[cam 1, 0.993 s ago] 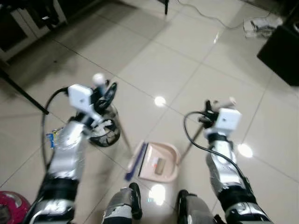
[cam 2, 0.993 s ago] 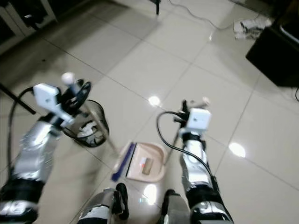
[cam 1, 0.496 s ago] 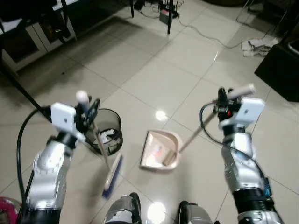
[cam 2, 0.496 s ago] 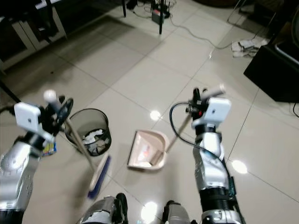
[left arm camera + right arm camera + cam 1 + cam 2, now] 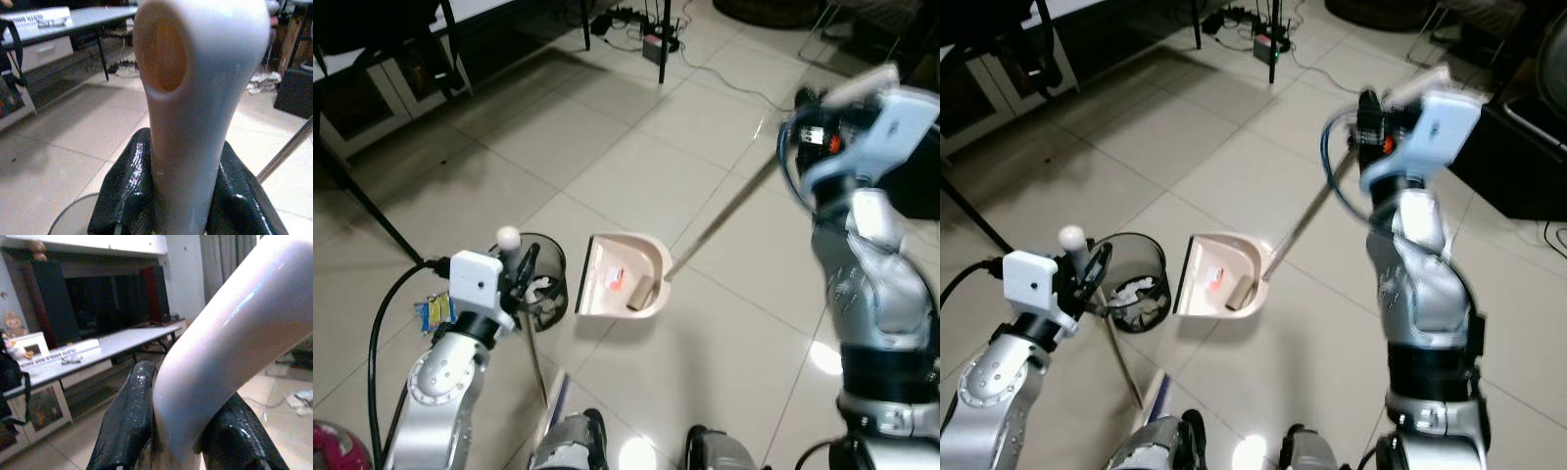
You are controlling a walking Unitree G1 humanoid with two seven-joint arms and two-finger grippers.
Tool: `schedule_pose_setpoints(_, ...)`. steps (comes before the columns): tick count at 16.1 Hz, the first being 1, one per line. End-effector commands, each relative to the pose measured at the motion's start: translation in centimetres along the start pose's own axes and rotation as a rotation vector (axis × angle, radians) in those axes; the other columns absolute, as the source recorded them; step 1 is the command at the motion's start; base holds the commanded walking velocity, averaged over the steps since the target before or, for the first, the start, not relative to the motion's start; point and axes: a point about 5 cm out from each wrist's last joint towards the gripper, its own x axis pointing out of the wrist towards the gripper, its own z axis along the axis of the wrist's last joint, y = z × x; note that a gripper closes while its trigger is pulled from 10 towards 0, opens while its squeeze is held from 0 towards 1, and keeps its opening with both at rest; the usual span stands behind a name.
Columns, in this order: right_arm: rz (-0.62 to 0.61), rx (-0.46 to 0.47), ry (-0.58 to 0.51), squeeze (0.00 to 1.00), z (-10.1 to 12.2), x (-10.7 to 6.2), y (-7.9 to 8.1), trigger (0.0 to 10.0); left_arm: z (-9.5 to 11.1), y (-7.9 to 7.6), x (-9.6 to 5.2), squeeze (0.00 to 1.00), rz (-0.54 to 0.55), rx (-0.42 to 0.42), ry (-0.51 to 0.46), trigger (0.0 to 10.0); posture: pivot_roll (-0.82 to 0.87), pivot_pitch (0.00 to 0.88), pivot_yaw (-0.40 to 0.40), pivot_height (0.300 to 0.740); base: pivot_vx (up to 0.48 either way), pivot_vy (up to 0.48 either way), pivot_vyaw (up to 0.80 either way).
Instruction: Sweep floor
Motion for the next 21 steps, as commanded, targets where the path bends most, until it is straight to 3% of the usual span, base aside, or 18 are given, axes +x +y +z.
schedule_pose_setpoints(1,0.007,0.017,-0.055,0.0,2.0,0.5,0.3,10.0,0.9,0.3,-0.1,0.0,0.043,0.038,-0.035,10.0,0.0,0.087,0.04,0.74,0.266,0.0,0.0)
schedule_pose_setpoints(2,0.001,0.019,-0.049,0.0,2.2,0.7,0.4,10.0,1.1,0.8,-0.1,0.0,0.107,0.057,-0.032,10.0,0.0,0.084,0.038,0.74,0.337,0.0,0.0)
schedule_pose_setpoints(5,-0.017,0.017,-0.032,0.0,2.0,0.7,0.2,10.0,1.7,1.3,-0.2,0.0,0.159,0.08,-0.03,10.0,0.01,0.08,0.038,0.74,0.391,0.0,0.0)
schedule_pose_setpoints(13,-0.032,0.044,0.002,0.0,2.0,1.3,0.7,10.0,1.8,0.0,-0.7,0.0,0.134,0.088,0.003,10.0,0.02,0.065,0.039,0.74,0.42,0.0,0.0)
schedule_pose_setpoints(19,-0.029,0.066,0.016,0.0,1.8,1.6,1.0,10.0,1.6,-0.1,-1.0,0.0,0.143,0.083,0.031,10.0,0.03,0.073,0.033,0.74,0.419,0.0,0.74)
schedule_pose_setpoints(21,-0.051,0.072,0.006,0.0,1.9,1.5,0.6,10.0,1.6,-0.2,-0.9,0.0,0.136,0.084,0.033,10.0,0.03,0.071,0.036,0.74,0.42,0.0,0.0)
